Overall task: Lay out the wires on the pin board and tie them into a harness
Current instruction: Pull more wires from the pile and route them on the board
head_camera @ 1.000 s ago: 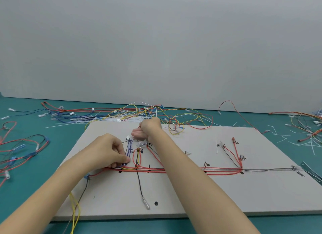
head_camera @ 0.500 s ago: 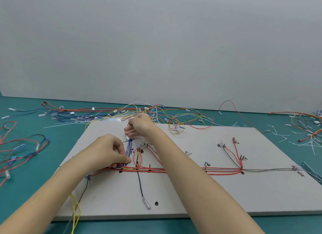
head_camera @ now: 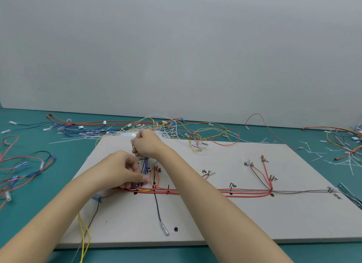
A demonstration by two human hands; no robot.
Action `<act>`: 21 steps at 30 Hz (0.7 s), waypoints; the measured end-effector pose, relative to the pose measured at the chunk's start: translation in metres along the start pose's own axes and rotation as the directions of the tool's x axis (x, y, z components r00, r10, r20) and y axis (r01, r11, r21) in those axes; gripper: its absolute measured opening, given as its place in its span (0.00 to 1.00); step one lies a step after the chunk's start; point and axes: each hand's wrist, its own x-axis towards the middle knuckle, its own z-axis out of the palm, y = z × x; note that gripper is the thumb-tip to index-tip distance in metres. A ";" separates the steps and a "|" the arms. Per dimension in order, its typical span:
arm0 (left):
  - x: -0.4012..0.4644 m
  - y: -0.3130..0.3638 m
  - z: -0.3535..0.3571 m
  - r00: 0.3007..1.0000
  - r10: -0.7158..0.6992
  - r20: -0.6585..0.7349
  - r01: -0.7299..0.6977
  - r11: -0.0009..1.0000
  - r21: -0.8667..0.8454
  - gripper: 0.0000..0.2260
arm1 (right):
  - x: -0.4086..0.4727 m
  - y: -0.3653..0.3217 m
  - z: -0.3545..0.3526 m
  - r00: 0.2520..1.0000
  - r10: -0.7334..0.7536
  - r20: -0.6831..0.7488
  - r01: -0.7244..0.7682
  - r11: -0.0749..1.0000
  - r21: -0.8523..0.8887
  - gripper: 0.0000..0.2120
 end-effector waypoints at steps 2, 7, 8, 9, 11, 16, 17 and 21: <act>0.000 -0.001 -0.006 0.999 -0.031 -0.025 0.030 0.998 -0.046 0.10 | -0.001 -0.001 0.006 0.999 -0.051 -0.014 0.048 0.987 -0.154 0.12; 0.000 -0.008 -0.024 0.979 -0.123 -0.163 0.108 0.989 -0.100 0.07 | -0.006 -0.006 0.016 0.992 -0.127 0.016 0.124 0.925 -0.359 0.04; 0.001 -0.009 -0.027 0.974 -0.143 -0.174 0.120 0.983 -0.136 0.08 | -0.007 -0.008 0.016 0.991 -0.132 0.014 0.127 0.919 -0.373 0.04; 0.001 -0.009 -0.029 0.971 -0.162 -0.178 0.130 0.976 -0.176 0.09 | -0.007 -0.009 0.016 0.992 -0.125 0.004 0.117 0.918 -0.380 0.04; 0.002 -0.009 -0.030 0.964 -0.193 -0.183 0.142 0.955 -0.260 0.11 | -0.007 -0.011 0.017 0.995 -0.094 -0.026 0.078 0.927 -0.367 0.07; 0.005 -0.011 -0.031 0.951 -0.243 -0.190 0.147 0.899 -0.414 0.10 | -0.008 -0.018 0.008 0.998 0.056 0.023 -0.052 0.987 -0.152 0.06; 0.006 -0.011 -0.032 0.949 -0.251 -0.189 0.149 0.889 -0.432 0.10 | -0.009 -0.019 0.007 0.994 0.099 0.052 -0.094 0.992 -0.085 0.05; 0.009 -0.013 -0.027 0.943 -0.265 -0.200 0.145 0.872 -0.468 0.06 | -0.011 -0.023 0.004 0.964 0.234 0.128 -0.249 0.962 0.116 0.05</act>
